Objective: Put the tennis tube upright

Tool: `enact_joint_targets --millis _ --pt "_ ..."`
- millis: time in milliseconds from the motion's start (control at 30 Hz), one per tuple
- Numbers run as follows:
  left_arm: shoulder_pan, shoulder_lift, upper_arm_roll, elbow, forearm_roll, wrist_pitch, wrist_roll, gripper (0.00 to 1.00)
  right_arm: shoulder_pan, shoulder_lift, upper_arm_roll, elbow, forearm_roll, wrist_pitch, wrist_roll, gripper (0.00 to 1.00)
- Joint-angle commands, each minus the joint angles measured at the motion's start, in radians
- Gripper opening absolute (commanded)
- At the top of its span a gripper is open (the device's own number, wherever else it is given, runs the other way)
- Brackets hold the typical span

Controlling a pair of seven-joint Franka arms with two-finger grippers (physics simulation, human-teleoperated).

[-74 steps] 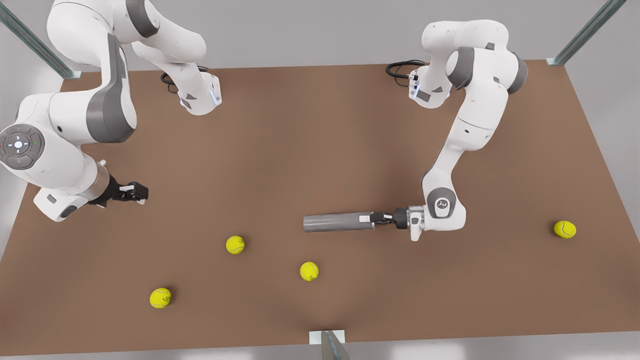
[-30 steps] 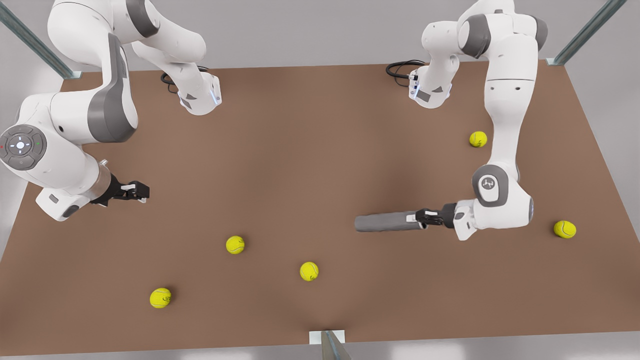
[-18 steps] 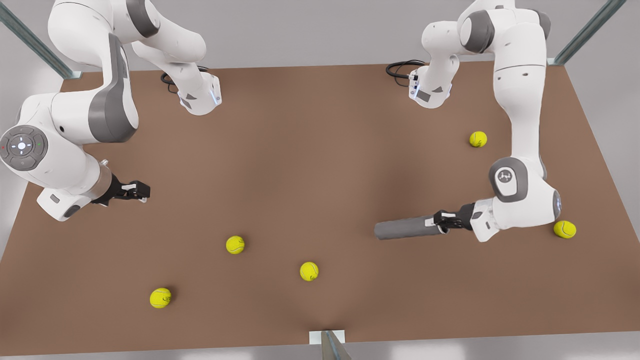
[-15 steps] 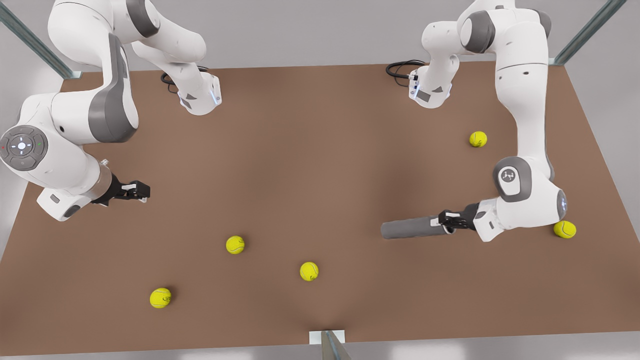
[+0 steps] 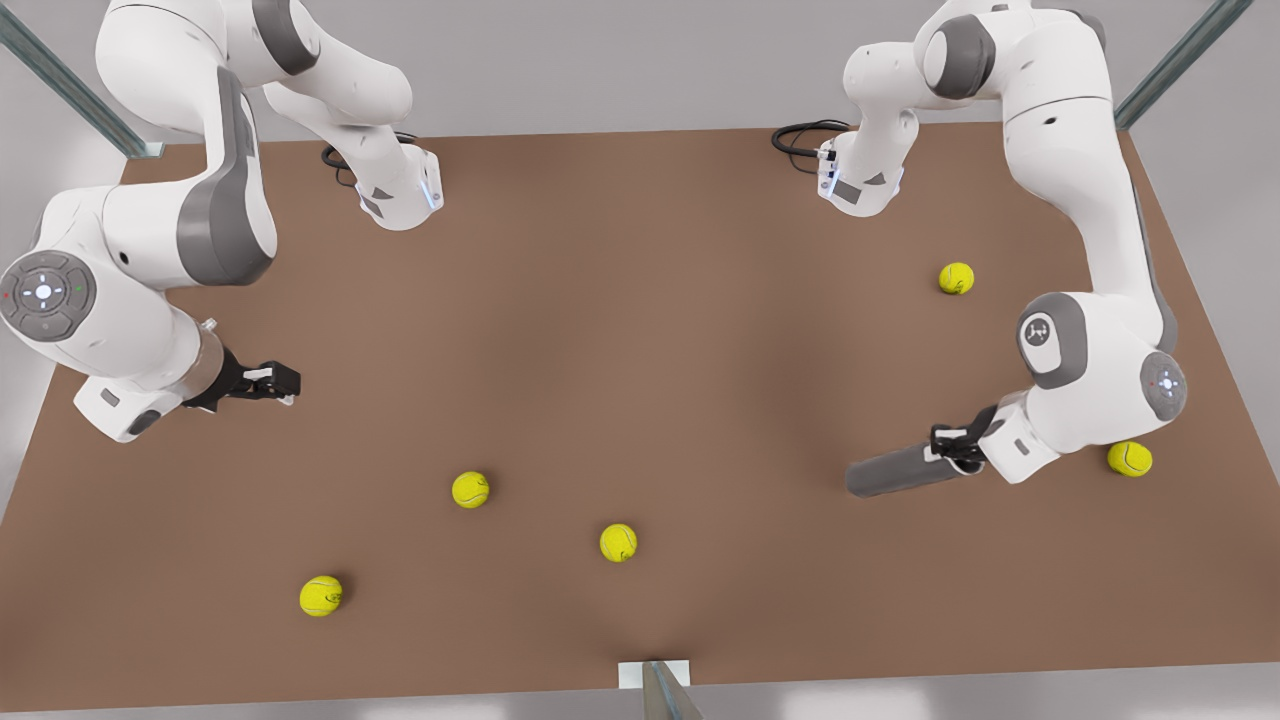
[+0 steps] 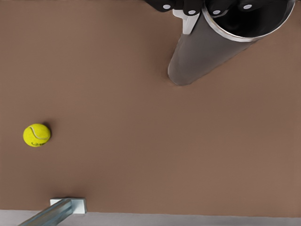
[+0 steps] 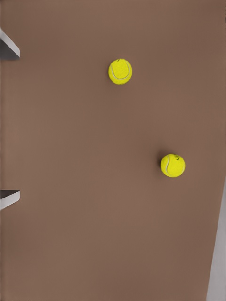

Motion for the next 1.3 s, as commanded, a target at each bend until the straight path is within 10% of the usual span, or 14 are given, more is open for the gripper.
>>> enact_joint_targets --millis 0,800,867,1267 --pt "0.0 0.0 0.005 0.0 0.11 0.0 -0.007 0.21 0.0 0.0 0.0 0.0 0.0 0.0 -0.002 1.0" --pt "0.001 0.057 0.025 -0.003 0.239 0.08 -0.151 0.22 0.0 0.0 0.0 -0.001 -0.002 -0.011 0.0 1.0" --pt "0.001 0.057 0.025 -0.003 0.239 0.08 -0.154 1.0 -0.002 0.0 0.0 0.0 -0.002 -0.011 -0.002 1.0" --pt "0.001 0.052 0.025 0.0 0.239 0.075 -0.154 1.0 -0.011 0.0 0.0 0.0 -0.002 -0.011 -0.002 1.0"
